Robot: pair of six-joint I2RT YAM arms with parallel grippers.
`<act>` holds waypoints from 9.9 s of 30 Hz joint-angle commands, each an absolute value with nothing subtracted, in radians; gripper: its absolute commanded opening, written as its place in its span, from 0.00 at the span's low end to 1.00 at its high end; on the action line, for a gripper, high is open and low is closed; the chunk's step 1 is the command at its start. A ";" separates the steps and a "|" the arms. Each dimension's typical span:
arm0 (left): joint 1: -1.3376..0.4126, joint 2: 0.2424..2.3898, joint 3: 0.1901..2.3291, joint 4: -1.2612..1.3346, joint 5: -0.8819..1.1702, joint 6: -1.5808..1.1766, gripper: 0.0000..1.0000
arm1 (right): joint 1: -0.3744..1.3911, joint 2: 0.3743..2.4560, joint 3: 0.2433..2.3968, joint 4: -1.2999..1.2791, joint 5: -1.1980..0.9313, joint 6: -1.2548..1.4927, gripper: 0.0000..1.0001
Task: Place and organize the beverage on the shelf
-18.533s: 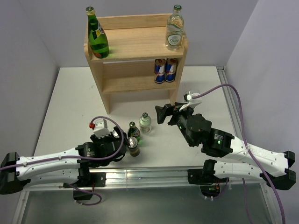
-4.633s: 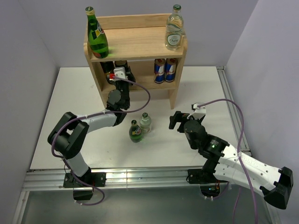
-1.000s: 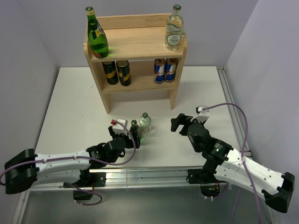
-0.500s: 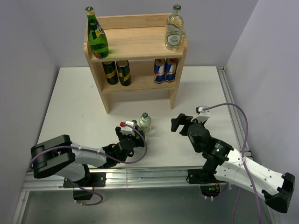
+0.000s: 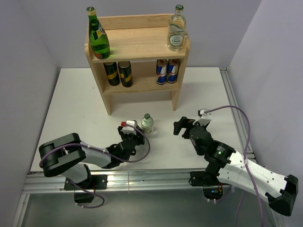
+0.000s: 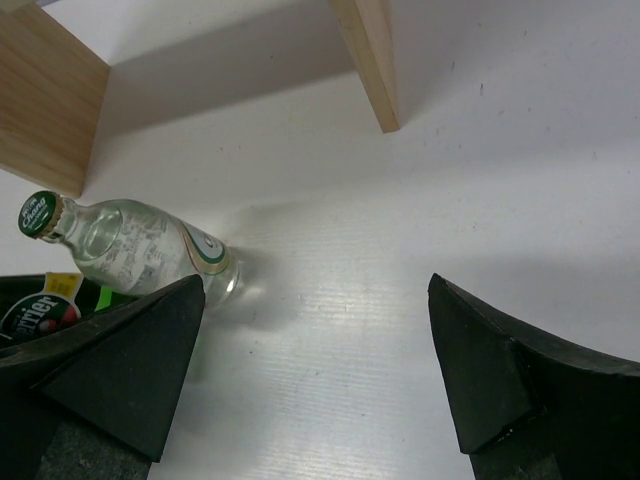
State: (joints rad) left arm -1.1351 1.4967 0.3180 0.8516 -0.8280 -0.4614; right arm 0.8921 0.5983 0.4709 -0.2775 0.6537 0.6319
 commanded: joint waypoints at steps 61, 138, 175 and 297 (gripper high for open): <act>-0.833 1.376 1.788 -0.084 -0.661 -0.012 0.00 | 0.888 0.588 0.492 -0.259 0.676 0.630 1.00; -0.575 1.555 1.795 0.048 -0.529 -0.043 0.79 | 0.888 0.609 0.443 -0.225 0.678 0.635 1.00; -0.627 1.344 1.519 -0.035 -0.459 -0.143 0.97 | 0.888 0.597 0.439 -0.235 0.673 0.646 1.00; -0.913 0.796 0.436 0.213 -0.546 -0.499 0.99 | 1.005 1.828 0.658 0.871 0.686 0.419 0.39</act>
